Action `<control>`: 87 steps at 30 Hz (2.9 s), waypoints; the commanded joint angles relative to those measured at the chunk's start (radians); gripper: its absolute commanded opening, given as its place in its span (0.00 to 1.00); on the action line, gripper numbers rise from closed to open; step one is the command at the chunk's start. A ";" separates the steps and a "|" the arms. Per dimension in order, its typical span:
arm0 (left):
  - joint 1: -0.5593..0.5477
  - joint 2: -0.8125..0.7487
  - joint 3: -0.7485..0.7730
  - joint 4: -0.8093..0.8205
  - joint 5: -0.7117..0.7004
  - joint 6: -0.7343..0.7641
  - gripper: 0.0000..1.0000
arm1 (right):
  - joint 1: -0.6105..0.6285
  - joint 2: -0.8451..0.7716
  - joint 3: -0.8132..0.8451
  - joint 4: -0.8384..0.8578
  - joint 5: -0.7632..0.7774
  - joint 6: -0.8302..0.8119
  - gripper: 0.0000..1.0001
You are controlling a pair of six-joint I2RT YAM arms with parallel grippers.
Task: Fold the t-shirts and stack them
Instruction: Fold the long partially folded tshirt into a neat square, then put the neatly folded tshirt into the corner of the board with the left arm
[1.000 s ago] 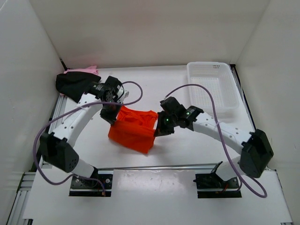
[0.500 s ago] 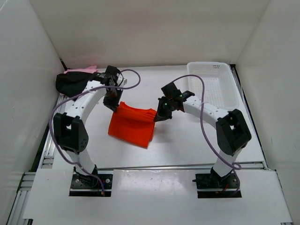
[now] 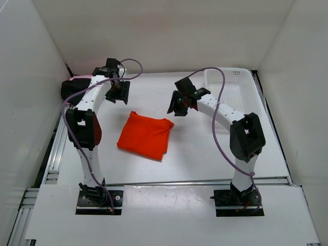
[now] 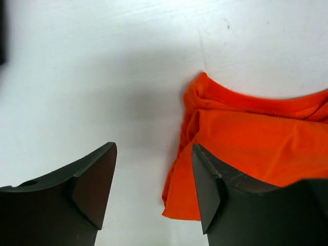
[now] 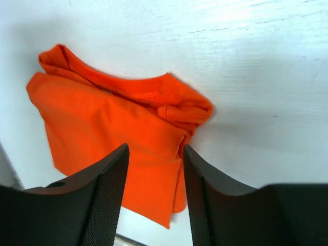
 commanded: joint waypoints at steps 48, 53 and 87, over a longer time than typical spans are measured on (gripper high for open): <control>-0.006 -0.013 -0.565 0.164 0.481 0.001 0.67 | 0.110 0.145 -0.080 -0.043 -0.075 0.063 0.52; -0.006 0.030 -0.527 0.164 0.528 0.001 0.10 | 0.110 0.134 -0.107 -0.020 -0.075 0.081 0.50; 0.152 0.194 0.380 0.410 -0.680 0.001 0.10 | 0.092 -0.088 -0.182 -0.233 0.195 -0.018 0.54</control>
